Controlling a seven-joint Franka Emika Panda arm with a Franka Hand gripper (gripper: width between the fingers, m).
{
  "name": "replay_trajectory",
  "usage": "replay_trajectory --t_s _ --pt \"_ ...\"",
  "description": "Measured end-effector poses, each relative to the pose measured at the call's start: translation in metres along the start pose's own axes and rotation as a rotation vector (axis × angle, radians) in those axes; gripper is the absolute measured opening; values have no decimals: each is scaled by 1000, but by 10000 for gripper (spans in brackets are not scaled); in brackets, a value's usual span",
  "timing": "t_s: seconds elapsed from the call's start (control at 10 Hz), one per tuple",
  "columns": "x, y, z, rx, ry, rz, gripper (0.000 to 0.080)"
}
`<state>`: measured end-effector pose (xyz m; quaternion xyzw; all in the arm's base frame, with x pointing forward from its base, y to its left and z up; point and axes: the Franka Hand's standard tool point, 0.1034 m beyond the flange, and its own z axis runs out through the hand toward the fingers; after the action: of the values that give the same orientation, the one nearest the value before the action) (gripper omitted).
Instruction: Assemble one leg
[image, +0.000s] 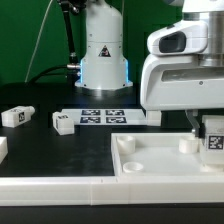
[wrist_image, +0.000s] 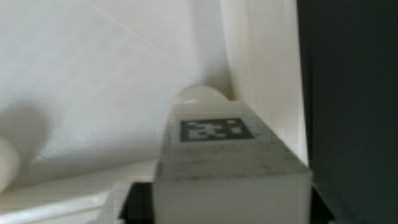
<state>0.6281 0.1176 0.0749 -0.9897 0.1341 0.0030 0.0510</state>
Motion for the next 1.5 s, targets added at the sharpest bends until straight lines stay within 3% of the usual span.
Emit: replay_trajectory --t_s 0.3,0.7,1.2,1.4,1.5 --pt "1 2 0 9 20 332 291" --pt "0 5 1 46 34 767 291" --pt "0 7 1 63 12 1168 291" --pt "-1 7 1 59 -6 1280 291" --pt "-2 6 1 51 -19 1283 380"
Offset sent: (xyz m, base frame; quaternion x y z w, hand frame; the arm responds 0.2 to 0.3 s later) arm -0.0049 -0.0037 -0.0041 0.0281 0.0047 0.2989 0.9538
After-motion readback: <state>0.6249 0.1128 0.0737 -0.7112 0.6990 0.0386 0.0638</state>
